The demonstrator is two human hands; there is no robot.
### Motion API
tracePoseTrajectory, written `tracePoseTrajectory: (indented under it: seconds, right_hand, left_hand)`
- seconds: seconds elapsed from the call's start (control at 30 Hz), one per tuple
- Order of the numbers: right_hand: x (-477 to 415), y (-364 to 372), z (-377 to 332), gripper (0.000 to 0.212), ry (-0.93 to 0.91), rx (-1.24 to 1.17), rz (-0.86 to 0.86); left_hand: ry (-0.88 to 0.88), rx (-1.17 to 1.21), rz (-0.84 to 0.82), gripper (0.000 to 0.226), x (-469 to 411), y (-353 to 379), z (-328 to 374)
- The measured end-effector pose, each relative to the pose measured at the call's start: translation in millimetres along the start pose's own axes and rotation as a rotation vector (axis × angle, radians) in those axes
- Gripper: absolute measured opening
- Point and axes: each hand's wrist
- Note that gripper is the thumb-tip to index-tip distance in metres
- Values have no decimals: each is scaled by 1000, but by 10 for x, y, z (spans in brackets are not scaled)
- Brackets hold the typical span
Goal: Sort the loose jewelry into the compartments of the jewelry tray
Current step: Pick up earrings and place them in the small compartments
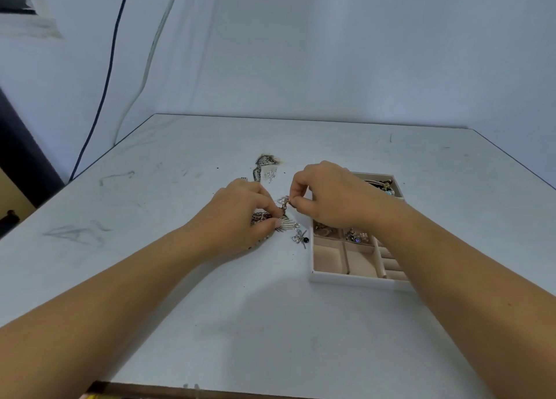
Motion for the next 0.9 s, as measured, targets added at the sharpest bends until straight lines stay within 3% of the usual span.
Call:
tracePoseTrajectory:
  seconds: [0.17,0.3,0.47,0.63,0.9]
  right_hand:
    - [-21,-30,24,22,95,-86,-204]
    - [-38,-16,51,22,133,-115,-231]
    - [53,-22,22,21,40,-39,-150]
    - [138,-12,29,17,-32,50,-9]
    - [384,-73,113,21,-81,247,165]
  left_hand:
    - [-49,-5,-12,6,-23,31,22]
    - [-73,10,-6,6,6,24,14]
    - [-64,31,8,8,42,-63,29]
    - [-180,256,-5,9,59,-180,156]
    - [-8,129,53,7,104,-88,307]
Point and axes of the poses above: each hand's wrist, its own x-axis away from the middle knuckle, its own y-axis out of the palm, z = x × y, and after that the axes turned 4 degrees about x, right-handed
